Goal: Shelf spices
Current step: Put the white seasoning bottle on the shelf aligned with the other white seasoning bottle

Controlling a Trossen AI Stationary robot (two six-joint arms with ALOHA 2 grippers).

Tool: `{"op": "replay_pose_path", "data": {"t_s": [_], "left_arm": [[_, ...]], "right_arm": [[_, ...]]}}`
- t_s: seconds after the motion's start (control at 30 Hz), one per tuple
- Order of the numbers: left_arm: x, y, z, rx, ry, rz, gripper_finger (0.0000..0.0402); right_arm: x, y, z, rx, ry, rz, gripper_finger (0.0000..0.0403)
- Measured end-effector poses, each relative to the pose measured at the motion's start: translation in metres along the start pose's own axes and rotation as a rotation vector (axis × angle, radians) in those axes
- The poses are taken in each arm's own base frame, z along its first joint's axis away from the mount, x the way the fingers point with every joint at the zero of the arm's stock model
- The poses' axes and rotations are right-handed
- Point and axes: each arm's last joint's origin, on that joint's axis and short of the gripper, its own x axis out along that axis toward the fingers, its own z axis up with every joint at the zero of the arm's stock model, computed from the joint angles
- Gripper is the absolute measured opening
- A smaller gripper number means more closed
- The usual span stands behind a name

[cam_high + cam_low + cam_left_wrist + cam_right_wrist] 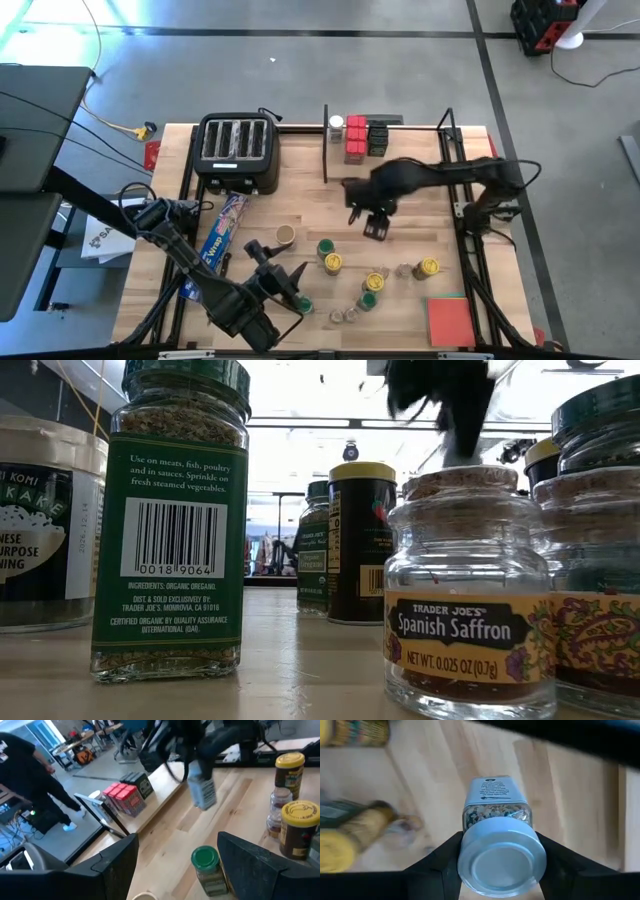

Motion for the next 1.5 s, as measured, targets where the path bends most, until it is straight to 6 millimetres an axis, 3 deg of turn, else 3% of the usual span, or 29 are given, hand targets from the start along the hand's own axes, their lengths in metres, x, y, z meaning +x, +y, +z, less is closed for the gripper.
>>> {"op": "replay_pose_path", "data": {"t_s": [0.17,0.4,0.67,0.9,1.07,1.23,1.37,1.5], "left_arm": [[0.007,0.001,0.001,-0.007,0.03,0.008,0.0268],[0.021,0.004,0.003,-0.021,0.102,0.019,0.0268],[0.03,0.005,0.003,-0.018,0.187,0.002,0.0268],[0.03,0.003,0.003,-0.036,0.211,-0.016,0.0268],[0.037,0.0,0.005,-0.069,0.265,-0.05,0.0268],[0.064,-0.007,0.017,0.018,0.321,-0.177,0.0268],[0.103,-0.006,0.033,0.2,0.314,-0.335,0.0268],[0.157,0.014,0.047,0.307,0.346,-0.543,0.0268]], "right_arm": [[0.04,-0.012,0.032,-0.185,0.029,-0.016,0.0188],[0.068,-0.023,0.06,-0.297,0.0,-0.085,0.0192],[0.069,-0.031,0.073,-0.324,-0.091,-0.119,0.0272],[0.062,-0.032,0.065,-0.332,-0.063,-0.119,0.0289],[0.024,-0.025,0.044,-0.338,-0.161,-0.146,0.029],[-0.015,-0.012,-0.014,-0.298,-0.354,-0.168,0.0291],[-0.018,0.0,-0.077,-0.189,-0.531,-0.141,0.0291],[-0.002,0.009,-0.131,-0.024,-0.691,-0.045,0.0291]]}}
